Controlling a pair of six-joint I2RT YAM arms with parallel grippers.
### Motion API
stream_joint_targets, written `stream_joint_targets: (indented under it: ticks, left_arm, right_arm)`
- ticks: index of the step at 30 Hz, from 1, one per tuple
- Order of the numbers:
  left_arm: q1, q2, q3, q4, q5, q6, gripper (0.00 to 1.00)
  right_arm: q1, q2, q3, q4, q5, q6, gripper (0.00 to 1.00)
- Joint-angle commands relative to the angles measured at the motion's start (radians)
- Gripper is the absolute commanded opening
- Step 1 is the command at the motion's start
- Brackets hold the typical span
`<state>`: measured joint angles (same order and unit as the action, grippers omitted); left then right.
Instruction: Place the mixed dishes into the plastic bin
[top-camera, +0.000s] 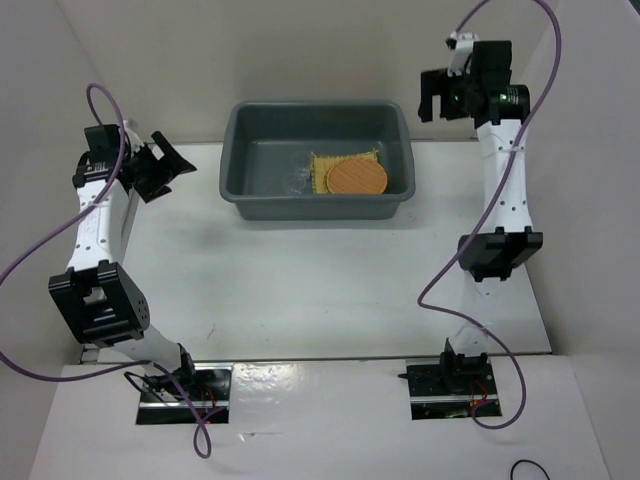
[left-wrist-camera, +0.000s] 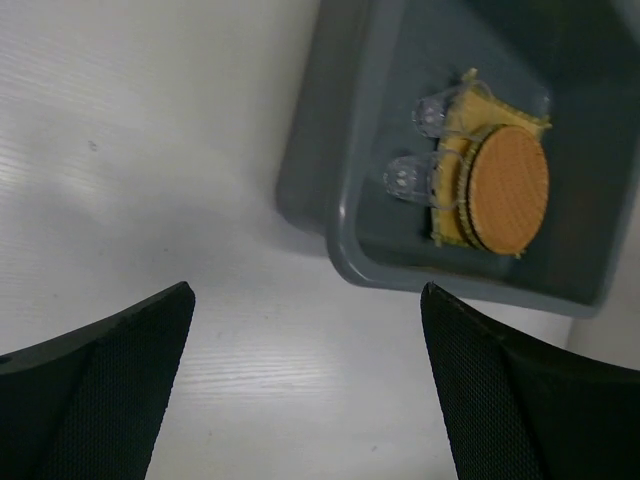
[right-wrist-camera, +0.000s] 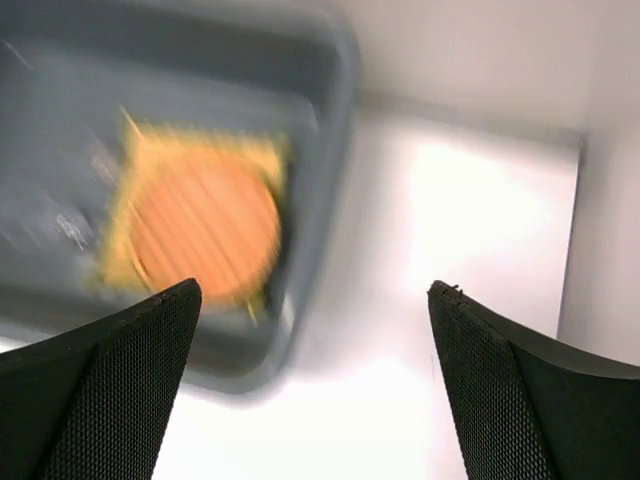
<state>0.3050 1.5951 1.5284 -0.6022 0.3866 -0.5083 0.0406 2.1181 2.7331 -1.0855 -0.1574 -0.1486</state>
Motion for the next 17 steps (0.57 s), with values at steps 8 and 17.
stream_joint_targets:
  ticks: [8,17]
  left_arm:
    - [-0.038,-0.228,-0.045,0.082,0.048,-0.162,1.0]
    - [-0.086,-0.437,-0.175,0.215,-0.124,-0.118,1.0]
  right_arm:
    - [-0.038,-0.584,-1.038,0.097,0.076,-0.042,0.99]
    - [-0.114,-0.839,-1.323,0.259,0.098,-0.048,0.99]
